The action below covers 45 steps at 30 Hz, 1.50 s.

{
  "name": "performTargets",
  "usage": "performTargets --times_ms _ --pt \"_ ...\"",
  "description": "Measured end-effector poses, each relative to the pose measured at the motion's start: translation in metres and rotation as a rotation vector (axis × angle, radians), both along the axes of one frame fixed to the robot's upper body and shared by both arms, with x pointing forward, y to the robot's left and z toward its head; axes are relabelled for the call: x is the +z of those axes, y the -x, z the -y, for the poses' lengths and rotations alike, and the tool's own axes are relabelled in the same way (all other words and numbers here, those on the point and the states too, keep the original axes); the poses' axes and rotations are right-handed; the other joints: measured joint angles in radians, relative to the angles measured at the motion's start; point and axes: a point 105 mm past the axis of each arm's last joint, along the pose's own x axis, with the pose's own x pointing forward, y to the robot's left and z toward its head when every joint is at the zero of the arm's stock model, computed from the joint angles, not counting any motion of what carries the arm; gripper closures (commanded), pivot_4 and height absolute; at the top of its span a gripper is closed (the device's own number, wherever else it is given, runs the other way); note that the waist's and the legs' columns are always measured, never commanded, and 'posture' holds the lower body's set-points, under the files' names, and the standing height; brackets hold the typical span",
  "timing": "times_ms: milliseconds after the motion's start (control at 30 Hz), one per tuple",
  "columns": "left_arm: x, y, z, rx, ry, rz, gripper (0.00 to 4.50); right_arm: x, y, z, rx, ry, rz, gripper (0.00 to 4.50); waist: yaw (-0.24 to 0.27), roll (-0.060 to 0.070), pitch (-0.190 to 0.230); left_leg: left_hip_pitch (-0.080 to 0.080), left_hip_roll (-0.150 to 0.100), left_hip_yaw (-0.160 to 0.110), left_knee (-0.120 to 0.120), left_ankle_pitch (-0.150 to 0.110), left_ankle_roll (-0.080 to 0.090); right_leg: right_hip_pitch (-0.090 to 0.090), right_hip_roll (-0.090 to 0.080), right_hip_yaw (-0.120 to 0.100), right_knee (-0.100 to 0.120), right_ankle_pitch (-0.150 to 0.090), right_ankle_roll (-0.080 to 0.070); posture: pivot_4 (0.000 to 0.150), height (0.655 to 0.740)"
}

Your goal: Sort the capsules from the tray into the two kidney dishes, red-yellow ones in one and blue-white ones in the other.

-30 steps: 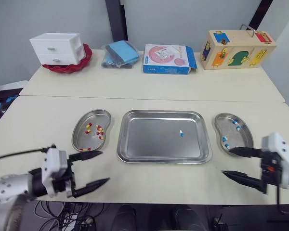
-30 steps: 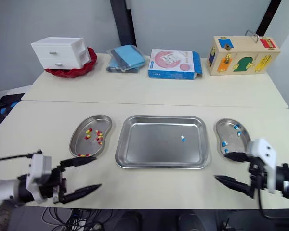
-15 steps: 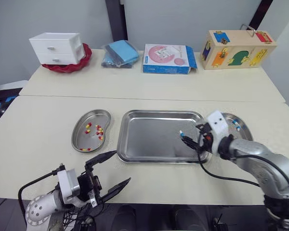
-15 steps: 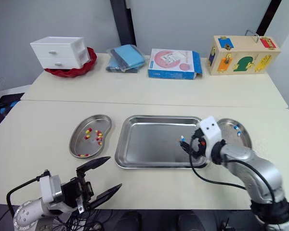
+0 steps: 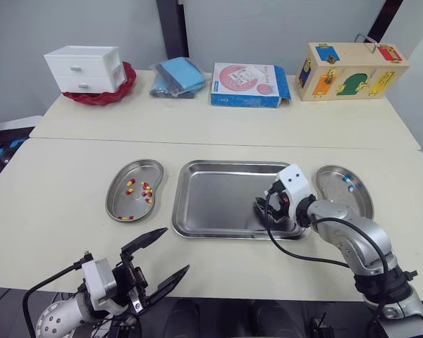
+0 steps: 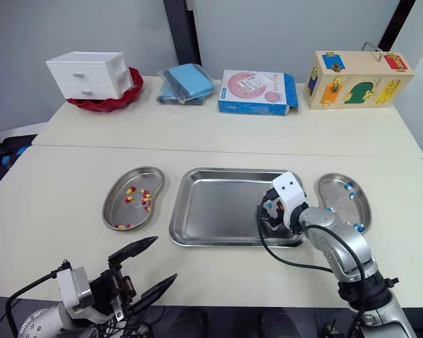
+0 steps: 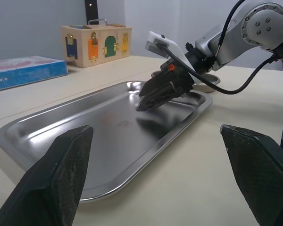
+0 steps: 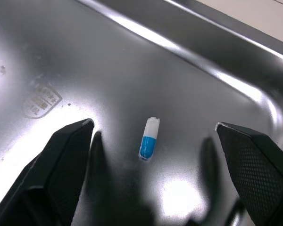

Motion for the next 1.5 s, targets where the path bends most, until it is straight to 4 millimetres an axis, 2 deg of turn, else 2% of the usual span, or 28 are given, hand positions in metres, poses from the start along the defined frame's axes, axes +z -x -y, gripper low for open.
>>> performTargets --times_ms 133,433,633,767,833,967,1167,1367,1433,1500 --pt "0.000 0.001 -0.001 0.002 -0.008 0.006 0.00 -0.001 0.001 -0.004 0.022 0.007 0.001 2.25 -0.002 0.000 0.000 0.000 0.000 0.000 0.000 0.000 0.000 0.001 0.000 0.000 0.000 0.000 0.000 0.150 0.7400" --pt "-0.006 0.003 -0.005 0.007 -0.018 -0.011 0.00 0.000 0.003 -0.004 0.031 0.015 0.022 4.44 -0.004 0.000 0.000 0.000 0.000 0.000 0.000 0.000 0.000 0.000 0.000 0.000 0.000 0.000 0.000 0.150 0.7400" --pt "-0.002 -0.002 -0.005 -0.018 -0.036 0.010 0.00 0.006 0.001 0.000 0.032 -0.009 0.061 4.48 -0.004 0.000 0.000 0.000 0.000 0.000 0.000 0.000 0.000 0.000 0.000 0.000 0.000 0.000 0.000 0.150 0.7400" --pt "0.003 -0.004 -0.001 -0.086 -0.049 0.040 0.00 0.035 0.003 0.011 0.050 -0.074 0.158 4.48 -0.003 0.001 0.000 -0.001 0.000 0.000 0.000 0.000 0.000 0.000 0.000 0.000 0.000 0.000 0.000 0.150 0.7400" --pt "0.003 -0.002 0.005 -0.145 -0.057 0.042 0.00 0.045 0.011 0.033 0.033 -0.089 0.172 4.48 0.006 0.001 0.000 -0.001 -0.001 0.000 0.000 0.000 0.000 0.000 0.000 -0.001 -0.002 0.000 0.000 0.150 0.7400" --pt "0.005 -0.001 0.013 -0.233 -0.062 0.062 0.00 0.054 0.027 0.090 -0.078 -0.071 0.169 4.48 0.008 0.001 0.000 -0.001 -0.001 0.000 -0.001 0.000 0.000 0.001 0.000 -0.001 -0.001 0.000 0.000 0.150 0.7400" --pt "0.007 -0.006 0.015 -0.274 -0.068 0.084 0.00 0.048 0.040 0.145 -0.234 -0.024 0.131 4.48 -0.007 0.002 0.000 0.002 0.000 0.001 0.000 0.000 0.000 0.003 0.000 0.001 -0.001 0.000 0.000 0.150 0.7400" --pt "0.007 -0.004 0.016 -0.299 -0.065 0.081 0.00 0.044 0.040 0.154 -0.268 -0.028 0.120 4.48 -0.013 0.002 -0.001 0.001 -0.001 0.001 0.000 0.000 0.000 0.003 0.000 0.001 -0.001 0.000 0.000 0.150 0.7400" --pt "0.006 -0.004 0.016 -0.298 -0.064 0.078 0.00 0.042 0.040 0.153 -0.272 -0.035 0.119 3.83 -0.013 0.002 -0.001 0.001 -0.001 0.001 0.000 0.000 0.000 0.003 0.000 0.001 -0.001 0.000 0.000 0.150 0.7400" --pt "0.007 -0.005 0.016 -0.293 -0.064 0.076 0.00 0.042 0.040 0.153 -0.278 -0.037 0.118 3.43 -0.013 0.002 -0.001 0.001 -0.001 0.001 0.000 0.000 0.000 0.003 0.000 0.001 -0.001 0.000 0.000 0.150 0.7400"
